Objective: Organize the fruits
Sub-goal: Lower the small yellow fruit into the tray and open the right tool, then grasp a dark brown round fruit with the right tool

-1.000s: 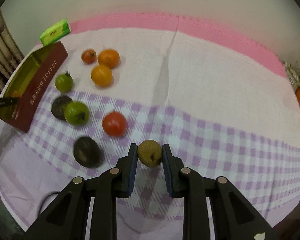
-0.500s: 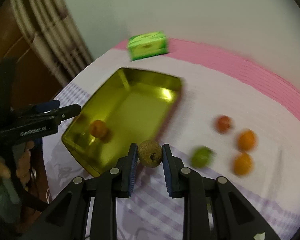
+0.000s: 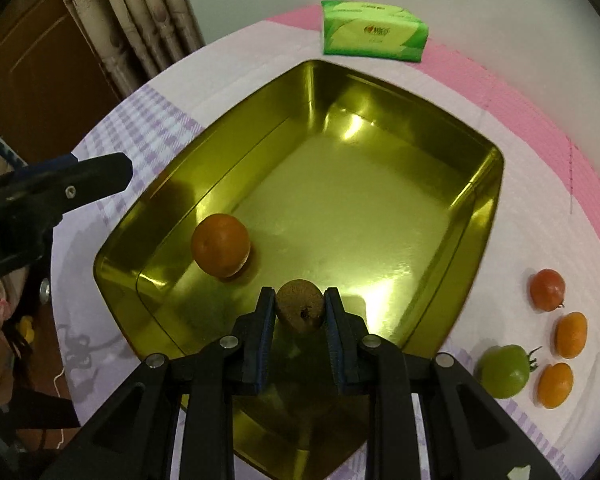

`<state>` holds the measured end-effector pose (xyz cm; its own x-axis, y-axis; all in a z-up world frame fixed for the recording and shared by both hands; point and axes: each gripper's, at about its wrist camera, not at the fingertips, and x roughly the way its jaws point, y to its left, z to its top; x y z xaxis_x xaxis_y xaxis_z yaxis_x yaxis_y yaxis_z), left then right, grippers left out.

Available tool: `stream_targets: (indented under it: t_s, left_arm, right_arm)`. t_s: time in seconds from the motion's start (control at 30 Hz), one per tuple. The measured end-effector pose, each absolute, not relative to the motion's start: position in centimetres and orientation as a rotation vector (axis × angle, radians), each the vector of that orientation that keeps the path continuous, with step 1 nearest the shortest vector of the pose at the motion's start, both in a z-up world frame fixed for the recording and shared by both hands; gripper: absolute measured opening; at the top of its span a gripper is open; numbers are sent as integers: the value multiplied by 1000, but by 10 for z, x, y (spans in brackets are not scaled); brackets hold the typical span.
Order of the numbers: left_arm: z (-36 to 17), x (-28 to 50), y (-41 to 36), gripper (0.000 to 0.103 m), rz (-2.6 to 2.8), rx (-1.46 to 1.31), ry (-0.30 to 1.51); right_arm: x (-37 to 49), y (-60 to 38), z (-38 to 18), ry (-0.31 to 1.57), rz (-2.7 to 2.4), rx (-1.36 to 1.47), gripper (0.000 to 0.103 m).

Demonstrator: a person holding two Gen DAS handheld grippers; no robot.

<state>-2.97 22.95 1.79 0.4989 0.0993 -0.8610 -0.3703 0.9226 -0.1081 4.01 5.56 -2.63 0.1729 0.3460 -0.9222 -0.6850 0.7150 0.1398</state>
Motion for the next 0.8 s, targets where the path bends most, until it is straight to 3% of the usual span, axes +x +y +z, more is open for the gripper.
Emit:
stream_targets:
  t_s: [0.23, 0.33, 0.47, 0.8]
  left_arm:
    - [15, -28, 228, 79, 280, -292, 1030]
    - [16, -28, 226, 79, 277, -284, 1029]
    - [15, -27, 221, 79, 265, -263, 1034]
    - [11, -27, 203, 79, 252, -194, 1064]
  right_arm:
    - [39, 58, -27, 1169, 729, -327, 26]
    - [28, 42, -2, 1100, 739, -261, 28]
    - [7, -2, 27, 1013, 722, -217, 42]
    - [-9, -144, 12, 1109, 422, -157, 42]
